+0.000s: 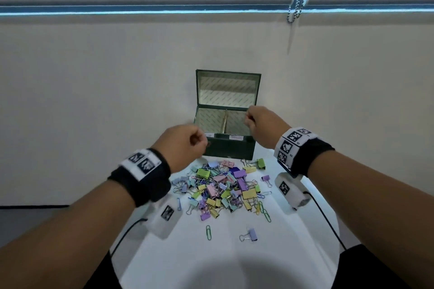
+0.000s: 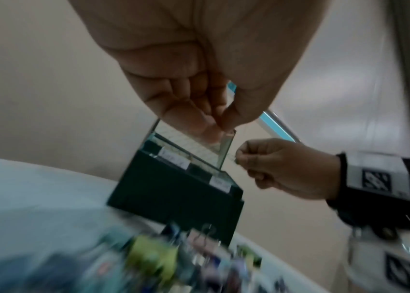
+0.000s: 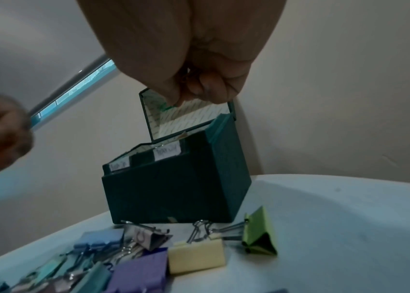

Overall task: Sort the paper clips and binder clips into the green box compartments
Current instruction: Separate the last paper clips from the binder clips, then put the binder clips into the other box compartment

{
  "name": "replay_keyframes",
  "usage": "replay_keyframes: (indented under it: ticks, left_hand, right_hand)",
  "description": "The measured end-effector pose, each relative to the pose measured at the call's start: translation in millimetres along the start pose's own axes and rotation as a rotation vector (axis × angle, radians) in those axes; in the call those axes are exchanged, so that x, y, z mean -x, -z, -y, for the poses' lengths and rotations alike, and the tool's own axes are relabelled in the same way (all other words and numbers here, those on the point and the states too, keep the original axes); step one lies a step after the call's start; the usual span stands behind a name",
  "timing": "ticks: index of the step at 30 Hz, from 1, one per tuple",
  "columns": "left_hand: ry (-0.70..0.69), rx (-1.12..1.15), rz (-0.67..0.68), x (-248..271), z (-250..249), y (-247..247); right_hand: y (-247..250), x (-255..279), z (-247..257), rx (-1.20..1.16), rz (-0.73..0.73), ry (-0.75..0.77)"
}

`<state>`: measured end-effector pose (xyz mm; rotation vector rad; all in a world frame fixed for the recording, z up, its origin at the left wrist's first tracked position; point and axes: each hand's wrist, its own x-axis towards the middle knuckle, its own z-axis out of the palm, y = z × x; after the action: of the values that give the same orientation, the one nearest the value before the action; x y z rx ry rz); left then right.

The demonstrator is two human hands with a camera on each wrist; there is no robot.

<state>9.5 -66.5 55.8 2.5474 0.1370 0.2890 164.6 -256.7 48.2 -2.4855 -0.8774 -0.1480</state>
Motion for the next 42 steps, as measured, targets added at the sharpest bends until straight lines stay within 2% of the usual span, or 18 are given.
replay_keyframes:
  ticks: [3, 5, 7, 9, 14, 18, 20, 23, 27, 31, 35, 37, 42]
  left_hand:
    - [0.028, 0.097, -0.046, -41.4, -17.2, -3.4]
    - [0.091, 0.238, -0.054, -64.7, -25.5, -9.0]
    - [0.153, 0.423, 0.001, -77.9, -30.2, -15.3]
    - [0.161, 0.448, 0.054, -82.5, -25.6, -21.7]
    - [0.039, 0.136, -0.011, -55.4, -1.5, -15.8]
    - [-0.049, -0.165, 0.097, -12.9, 19.4, -3.0]
    - [-0.093, -0.320, 0.100, 2.6, 30.2, -0.7]
    - [-0.095, -0.410, 0.163, 18.2, 39.5, 1.4]
    - [-0.024, -0.537, 0.235, 34.8, 49.3, -0.6]
    - [0.053, -0.529, 0.324, 49.7, 56.9, -1.9]
    - [0.048, -0.494, 0.396, 54.6, 53.0, -5.3]
    - [0.050, -0.451, 0.410, 53.5, 52.9, -8.9]
    - [0.035, -0.387, 0.398, 52.2, 54.0, -14.1]
  right_hand:
    - [-5.4, -2.7, 2.9, -0.043, 0.067, -0.005]
    - [-4.5, 2.9, 2.6, -0.100, 0.049, 0.005]
    - [-1.3, 11.6, -0.8, -0.145, -0.032, 0.041]
    - [2.5, 22.4, -7.8, -0.147, -0.033, 0.059]
    - [8.5, 64.4, -20.8, 0.007, 0.305, 0.104]
    - [-0.5, 88.9, -22.4, 0.121, 0.468, 0.122]
    - [-4.6, 96.8, -23.2, 0.146, 0.506, 0.096]
    - [-5.1, 103.3, -23.7, 0.154, 0.526, 0.062]
    - [-5.5, 108.4, -19.8, 0.165, 0.593, 0.055]
    - [-12.6, 110.7, -22.2, 0.175, 0.571, 0.059]
    - [-16.4, 111.3, -23.6, 0.188, 0.536, 0.070]
    - [-19.0, 109.5, -27.0, 0.192, 0.470, 0.066]
    - [-19.5, 101.8, -35.5, 0.090, 0.306, 0.172]
